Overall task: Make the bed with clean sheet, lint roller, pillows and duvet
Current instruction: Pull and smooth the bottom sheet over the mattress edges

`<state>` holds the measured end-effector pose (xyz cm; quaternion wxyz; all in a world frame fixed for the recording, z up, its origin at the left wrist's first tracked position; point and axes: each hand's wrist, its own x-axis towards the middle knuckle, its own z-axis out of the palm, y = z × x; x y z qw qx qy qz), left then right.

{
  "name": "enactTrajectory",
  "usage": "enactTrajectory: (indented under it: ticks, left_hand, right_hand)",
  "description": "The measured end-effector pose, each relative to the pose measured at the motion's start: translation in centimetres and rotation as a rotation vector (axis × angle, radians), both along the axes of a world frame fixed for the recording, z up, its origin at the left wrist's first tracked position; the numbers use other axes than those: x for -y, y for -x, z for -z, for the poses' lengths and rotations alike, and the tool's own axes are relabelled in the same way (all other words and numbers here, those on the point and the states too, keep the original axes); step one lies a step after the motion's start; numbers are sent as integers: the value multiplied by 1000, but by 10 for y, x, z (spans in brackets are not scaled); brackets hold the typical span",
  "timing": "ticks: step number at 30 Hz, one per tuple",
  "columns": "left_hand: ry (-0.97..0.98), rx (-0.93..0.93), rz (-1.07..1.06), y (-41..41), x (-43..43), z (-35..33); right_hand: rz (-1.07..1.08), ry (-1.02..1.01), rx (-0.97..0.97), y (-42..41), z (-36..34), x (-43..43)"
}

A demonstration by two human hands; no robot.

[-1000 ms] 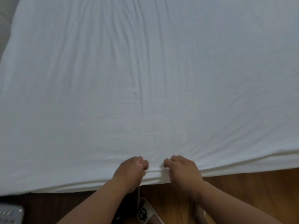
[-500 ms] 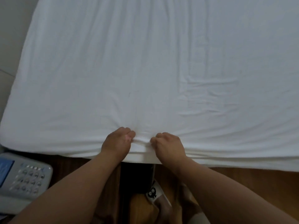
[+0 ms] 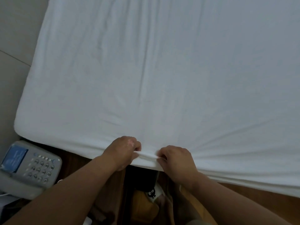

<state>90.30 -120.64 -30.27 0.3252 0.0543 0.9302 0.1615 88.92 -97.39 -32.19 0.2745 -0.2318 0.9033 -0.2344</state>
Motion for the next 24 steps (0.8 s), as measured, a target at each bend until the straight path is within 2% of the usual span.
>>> enactTrajectory:
  ticks: [4,7,10,15,21,24]
  left_hand:
    - [-60,-66,11,-2,26,-2]
    - [-17,-206,18,-10,64,-5]
    - [69,-239,42,-13,102,-9]
    - [140,-321,-52,-21,139,6]
    - [238,-109,-26,-10,133,18]
    - [215,-17,-14,-8,138,12]
  right_hand:
    - [-49,24,-111,1,-6,27]
    - [-138,66,-163,1,-1,64]
    - [-229,56,-236,4,1,106]
    - [-226,-37,-278,2,9,156]
    - [-170,-128,-82,11,14,166]
    - [-148,-117,-16,11,4,166]
